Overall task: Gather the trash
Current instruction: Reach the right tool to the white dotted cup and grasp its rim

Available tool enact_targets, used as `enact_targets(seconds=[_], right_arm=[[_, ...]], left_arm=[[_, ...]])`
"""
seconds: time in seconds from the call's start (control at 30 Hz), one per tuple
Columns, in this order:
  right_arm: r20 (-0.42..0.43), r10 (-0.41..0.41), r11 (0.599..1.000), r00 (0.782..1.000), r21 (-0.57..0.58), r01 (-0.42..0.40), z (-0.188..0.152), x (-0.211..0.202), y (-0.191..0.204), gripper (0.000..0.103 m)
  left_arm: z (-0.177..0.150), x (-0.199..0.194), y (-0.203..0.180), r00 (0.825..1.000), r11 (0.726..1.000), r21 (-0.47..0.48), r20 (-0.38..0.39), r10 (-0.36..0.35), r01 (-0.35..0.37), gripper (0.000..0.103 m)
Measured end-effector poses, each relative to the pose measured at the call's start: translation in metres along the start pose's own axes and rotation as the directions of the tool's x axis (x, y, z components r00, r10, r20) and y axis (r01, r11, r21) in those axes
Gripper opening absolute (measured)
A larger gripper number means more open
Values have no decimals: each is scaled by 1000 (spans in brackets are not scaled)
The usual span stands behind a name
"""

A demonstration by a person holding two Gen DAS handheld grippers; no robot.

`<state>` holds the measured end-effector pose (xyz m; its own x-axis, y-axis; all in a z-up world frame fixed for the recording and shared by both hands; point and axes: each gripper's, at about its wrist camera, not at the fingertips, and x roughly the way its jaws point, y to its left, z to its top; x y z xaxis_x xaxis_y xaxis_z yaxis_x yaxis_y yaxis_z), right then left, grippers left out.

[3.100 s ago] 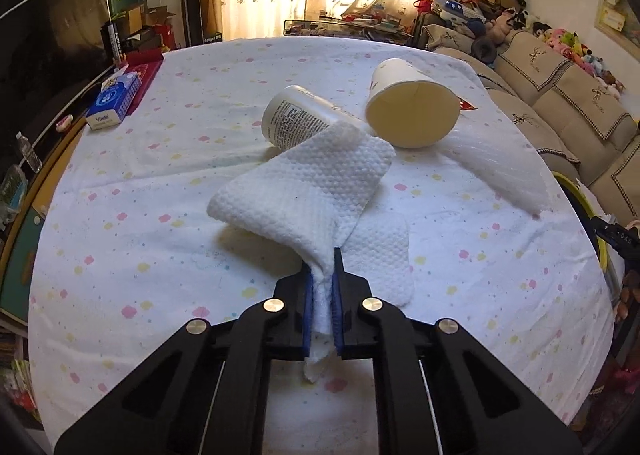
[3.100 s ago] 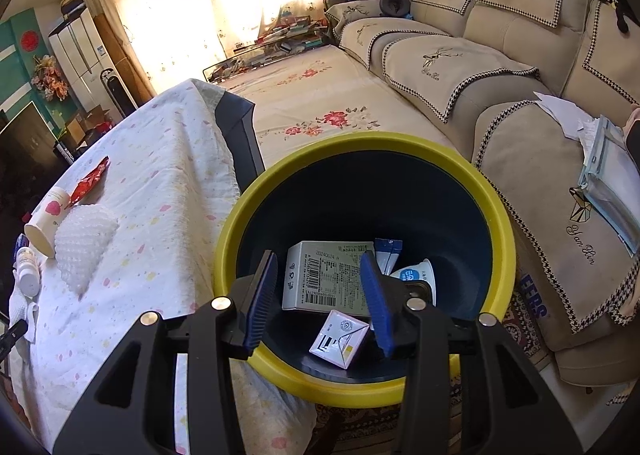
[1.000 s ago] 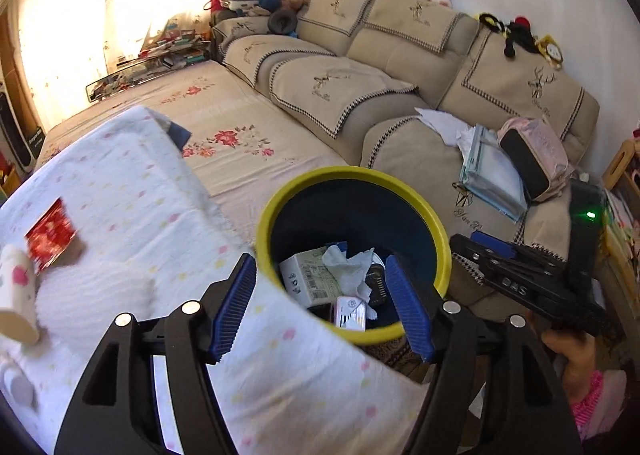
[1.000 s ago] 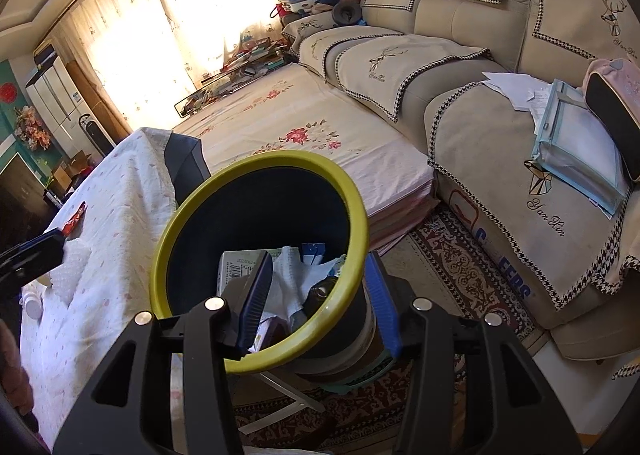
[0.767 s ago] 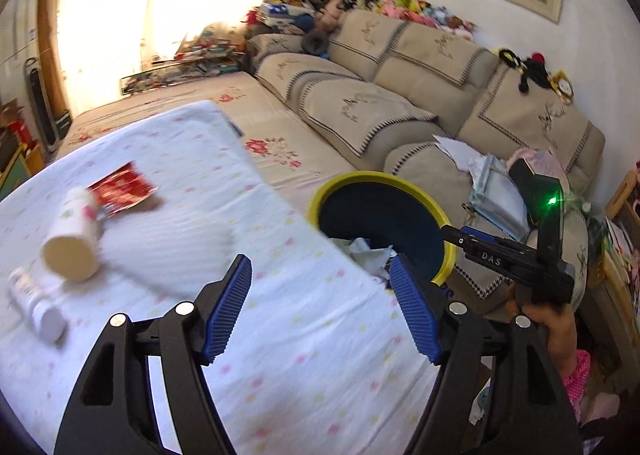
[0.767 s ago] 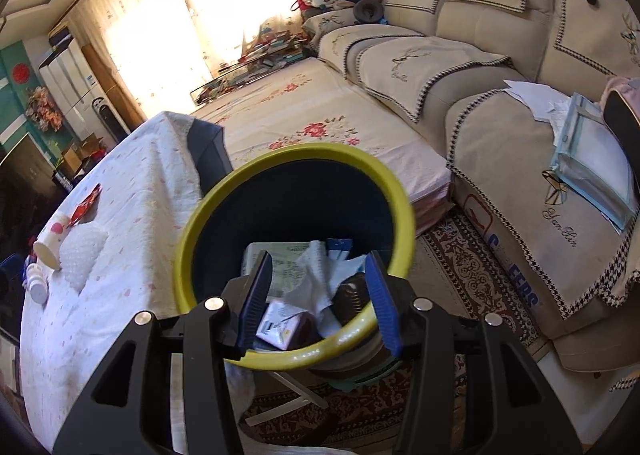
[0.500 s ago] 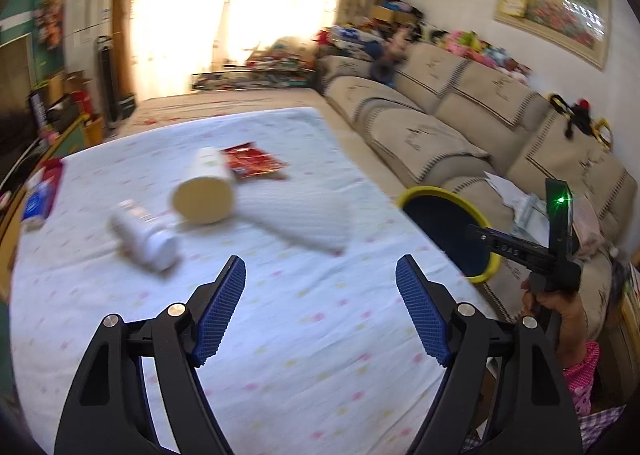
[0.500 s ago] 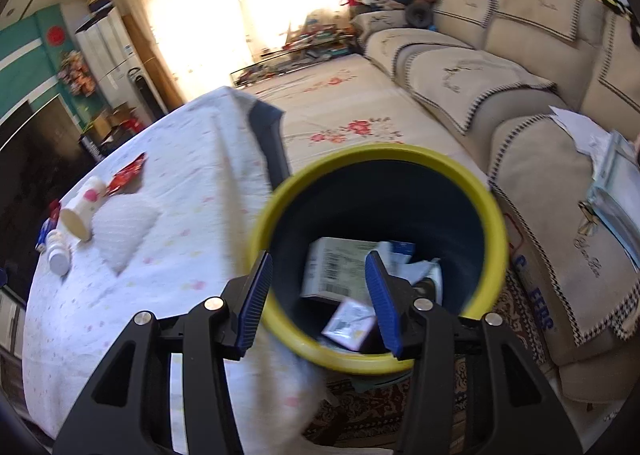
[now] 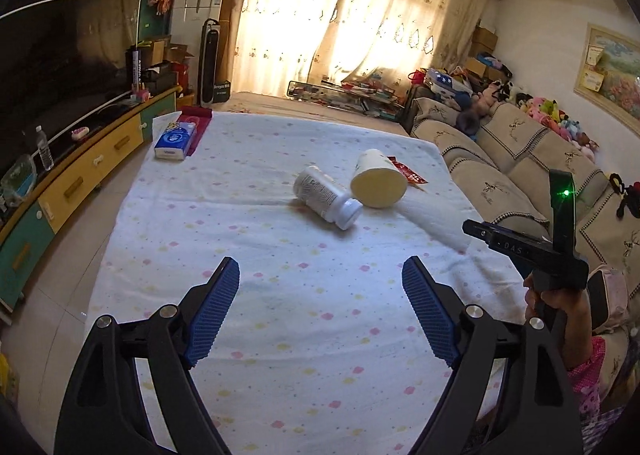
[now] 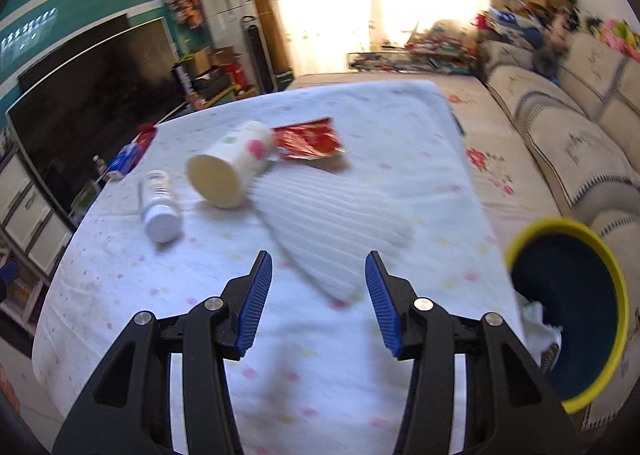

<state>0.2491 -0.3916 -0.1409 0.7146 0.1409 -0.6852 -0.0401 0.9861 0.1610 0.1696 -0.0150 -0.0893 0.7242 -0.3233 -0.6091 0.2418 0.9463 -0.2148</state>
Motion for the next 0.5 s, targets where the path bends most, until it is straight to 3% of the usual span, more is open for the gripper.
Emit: enact_targets(seconds=[0.23, 0.5], right_arm=[[14, 0, 993, 1000, -114, 2, 32, 29, 57, 47], [-6, -83, 984, 996, -155, 82, 58, 78, 77, 47]], left_arm=[[-7, 0, 14, 1000, 999, -43, 4, -30, 30, 83], [-13, 1, 21, 999, 997, -63, -3, -34, 34, 83]])
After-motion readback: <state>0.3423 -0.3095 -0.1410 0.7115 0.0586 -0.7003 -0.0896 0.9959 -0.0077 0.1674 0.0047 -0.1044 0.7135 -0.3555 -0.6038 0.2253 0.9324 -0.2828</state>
